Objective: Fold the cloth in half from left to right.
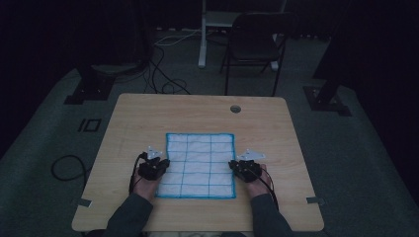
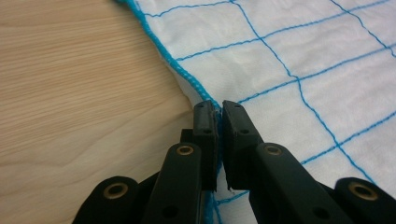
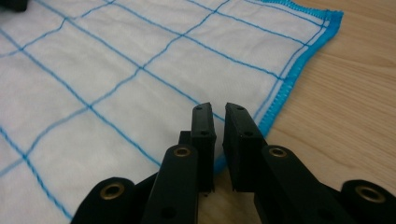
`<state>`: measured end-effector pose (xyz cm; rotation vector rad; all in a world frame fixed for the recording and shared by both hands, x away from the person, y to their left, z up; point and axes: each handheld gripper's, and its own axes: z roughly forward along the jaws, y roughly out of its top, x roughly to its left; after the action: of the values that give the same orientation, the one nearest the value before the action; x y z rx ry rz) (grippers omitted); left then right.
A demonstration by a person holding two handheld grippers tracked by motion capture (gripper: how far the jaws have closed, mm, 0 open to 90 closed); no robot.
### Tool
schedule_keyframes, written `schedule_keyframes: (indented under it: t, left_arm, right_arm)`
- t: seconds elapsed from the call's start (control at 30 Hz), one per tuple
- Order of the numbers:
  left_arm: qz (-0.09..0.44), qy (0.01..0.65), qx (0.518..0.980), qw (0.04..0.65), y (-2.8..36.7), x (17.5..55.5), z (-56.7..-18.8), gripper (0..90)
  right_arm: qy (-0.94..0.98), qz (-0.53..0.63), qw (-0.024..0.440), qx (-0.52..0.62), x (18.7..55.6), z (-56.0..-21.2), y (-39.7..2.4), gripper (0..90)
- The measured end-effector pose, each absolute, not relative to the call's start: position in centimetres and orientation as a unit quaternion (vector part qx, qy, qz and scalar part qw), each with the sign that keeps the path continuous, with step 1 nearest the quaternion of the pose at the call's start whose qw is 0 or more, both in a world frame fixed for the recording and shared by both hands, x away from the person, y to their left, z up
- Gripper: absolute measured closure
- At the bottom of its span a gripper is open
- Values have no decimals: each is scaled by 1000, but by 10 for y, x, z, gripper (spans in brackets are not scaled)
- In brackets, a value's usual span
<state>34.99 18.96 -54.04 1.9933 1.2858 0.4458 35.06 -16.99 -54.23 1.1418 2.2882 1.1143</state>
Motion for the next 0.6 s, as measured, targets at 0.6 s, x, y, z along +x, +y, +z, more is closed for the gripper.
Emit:
schedule_keyframes:
  t: [0.6]
  left_arm:
    - [181, 525, 753, 352, 213, 353, -539, 869]
  right_arm:
    - [827, 388, 160, 374, 345, -546, -161, 810]
